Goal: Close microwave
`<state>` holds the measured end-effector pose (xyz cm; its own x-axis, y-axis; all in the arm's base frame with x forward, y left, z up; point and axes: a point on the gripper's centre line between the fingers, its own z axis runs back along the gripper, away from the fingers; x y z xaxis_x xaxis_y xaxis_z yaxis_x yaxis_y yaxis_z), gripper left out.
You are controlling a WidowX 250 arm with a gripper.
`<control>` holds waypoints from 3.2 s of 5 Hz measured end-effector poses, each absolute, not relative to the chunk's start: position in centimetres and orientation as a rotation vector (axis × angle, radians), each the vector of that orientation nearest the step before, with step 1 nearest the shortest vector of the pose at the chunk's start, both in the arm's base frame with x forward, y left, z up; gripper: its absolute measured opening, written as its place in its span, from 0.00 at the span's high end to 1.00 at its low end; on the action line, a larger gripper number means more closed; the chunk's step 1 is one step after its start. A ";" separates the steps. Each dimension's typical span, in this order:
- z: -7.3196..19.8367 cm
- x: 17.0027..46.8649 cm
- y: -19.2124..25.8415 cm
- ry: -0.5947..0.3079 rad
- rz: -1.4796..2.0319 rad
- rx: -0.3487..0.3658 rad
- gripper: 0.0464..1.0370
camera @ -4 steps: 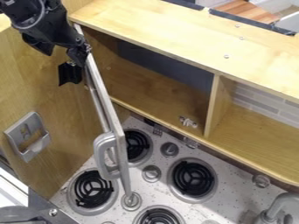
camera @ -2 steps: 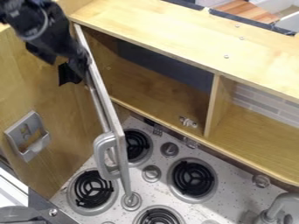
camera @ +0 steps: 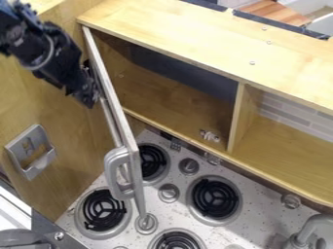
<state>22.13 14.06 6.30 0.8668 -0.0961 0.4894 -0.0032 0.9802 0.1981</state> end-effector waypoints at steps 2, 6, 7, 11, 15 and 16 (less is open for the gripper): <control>5.1 20.6 12.4 -0.486 -0.189 0.167 0.04; 3.0 22.5 9.8 -0.434 -0.105 0.171 0.04; 2.4 24.7 9.6 -0.425 -0.051 0.162 0.04; 2.0 32.5 6.8 -0.418 0.070 0.089 0.04; 1.3 37.0 6.4 -0.368 0.229 0.007 0.04; 1.3 37.1 6.6 -0.349 0.246 -0.001 0.04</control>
